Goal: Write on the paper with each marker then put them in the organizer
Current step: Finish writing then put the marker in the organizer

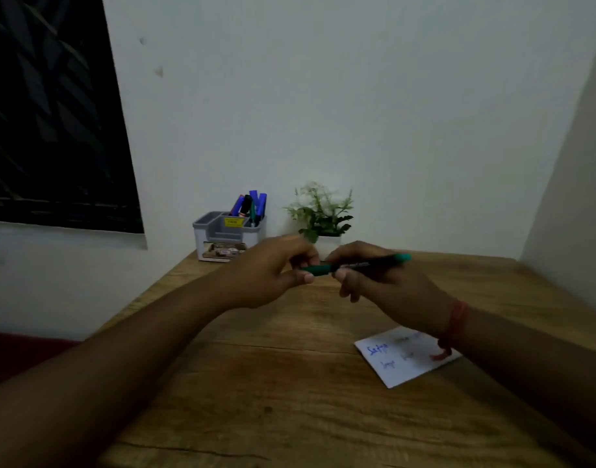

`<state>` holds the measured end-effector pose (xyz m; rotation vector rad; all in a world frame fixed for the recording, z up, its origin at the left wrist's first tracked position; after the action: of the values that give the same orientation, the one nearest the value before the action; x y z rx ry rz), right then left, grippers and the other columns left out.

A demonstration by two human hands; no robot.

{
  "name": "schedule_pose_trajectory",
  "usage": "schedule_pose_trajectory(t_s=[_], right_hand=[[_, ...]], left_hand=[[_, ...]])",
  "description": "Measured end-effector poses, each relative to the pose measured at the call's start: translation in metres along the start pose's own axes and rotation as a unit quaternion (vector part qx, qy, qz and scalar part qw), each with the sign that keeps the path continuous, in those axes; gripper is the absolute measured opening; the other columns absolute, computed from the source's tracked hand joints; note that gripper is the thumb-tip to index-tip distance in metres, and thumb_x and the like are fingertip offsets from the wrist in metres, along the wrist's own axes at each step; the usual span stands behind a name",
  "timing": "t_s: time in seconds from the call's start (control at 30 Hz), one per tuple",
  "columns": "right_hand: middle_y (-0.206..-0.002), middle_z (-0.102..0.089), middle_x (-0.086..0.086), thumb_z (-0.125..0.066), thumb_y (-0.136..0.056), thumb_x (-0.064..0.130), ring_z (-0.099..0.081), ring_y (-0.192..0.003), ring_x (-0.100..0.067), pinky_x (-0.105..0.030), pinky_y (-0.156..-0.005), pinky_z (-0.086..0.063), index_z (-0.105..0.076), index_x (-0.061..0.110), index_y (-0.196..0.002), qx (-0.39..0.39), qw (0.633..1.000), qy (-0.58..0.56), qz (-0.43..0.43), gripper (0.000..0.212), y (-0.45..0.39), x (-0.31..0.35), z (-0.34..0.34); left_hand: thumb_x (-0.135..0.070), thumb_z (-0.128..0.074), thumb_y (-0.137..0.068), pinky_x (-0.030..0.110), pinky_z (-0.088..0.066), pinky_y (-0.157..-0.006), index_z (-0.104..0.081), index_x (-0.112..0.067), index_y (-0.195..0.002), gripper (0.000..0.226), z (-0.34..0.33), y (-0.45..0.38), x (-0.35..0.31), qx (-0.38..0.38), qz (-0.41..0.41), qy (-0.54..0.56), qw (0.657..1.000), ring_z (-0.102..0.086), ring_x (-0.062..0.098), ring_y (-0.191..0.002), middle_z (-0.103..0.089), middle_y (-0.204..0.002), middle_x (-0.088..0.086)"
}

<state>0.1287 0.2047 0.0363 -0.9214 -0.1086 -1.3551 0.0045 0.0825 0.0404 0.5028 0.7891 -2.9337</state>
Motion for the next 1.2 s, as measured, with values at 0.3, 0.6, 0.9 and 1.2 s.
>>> schedule_pose_trajectory(t_s=[0.3,0.6,0.9,1.2], right_hand=[[-0.08,-0.073,-0.004,-0.069,-0.093,0.009,-0.07,-0.065,-0.002,-0.013,-0.055,-0.051,-0.068,0.004,-0.098,-0.111,0.987,-0.055,-0.102,0.007,0.057,-0.042,0.063],[-0.072,-0.072,-0.008,-0.076,-0.086,0.007,-0.071,-0.063,-0.027,-0.046,-0.059,-0.061,-0.071,0.007,-0.084,-0.146,0.984,-0.025,-0.103,0.005,0.065,-0.079,0.066],[-0.067,-0.07,-0.005,-0.074,-0.084,0.003,-0.071,-0.06,-0.014,-0.037,-0.058,-0.061,-0.069,0.009,-0.077,-0.206,0.974,-0.007,-0.092,0.01,0.074,-0.061,0.082],[-0.079,-0.073,-0.003,-0.069,-0.09,0.008,-0.074,-0.067,-0.012,-0.027,-0.064,-0.062,-0.064,0.012,-0.087,-0.212,0.963,-0.038,-0.162,0.007,0.076,-0.068,0.086]], left_hand=[[-0.028,-0.061,-0.095,0.011,-0.033,-0.067,-0.059,-0.03,-0.092,0.004,-0.073,-0.078,-0.054,0.069,-0.065,-0.004,0.995,-0.049,-0.001,-0.079,-0.052,-0.091,-0.007],[-0.025,-0.062,-0.093,0.02,-0.044,-0.068,-0.071,-0.024,-0.099,0.011,-0.122,-0.087,-0.024,0.013,-0.071,0.017,0.997,-0.057,-0.003,-0.08,-0.063,-0.087,-0.019],[-0.025,-0.068,-0.089,0.02,-0.044,-0.067,-0.073,-0.023,-0.094,0.007,-0.126,-0.091,0.001,0.018,-0.046,-0.006,0.999,-0.058,-0.001,-0.079,-0.063,-0.082,-0.019],[-0.038,-0.073,-0.085,0.032,-0.051,-0.074,-0.074,-0.023,-0.103,0.024,-0.126,-0.086,0.002,0.041,0.013,-0.029,0.999,-0.057,0.003,-0.085,-0.063,-0.092,-0.013]])
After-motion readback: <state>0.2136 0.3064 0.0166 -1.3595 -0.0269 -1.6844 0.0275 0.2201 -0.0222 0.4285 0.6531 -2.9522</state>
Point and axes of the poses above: each hand's wrist, its own y-axis away from the middle knuckle, its own z-axis out of the back of the hand, x = y × z, the point moved 6 cm from there along -y, towards the middle knuckle
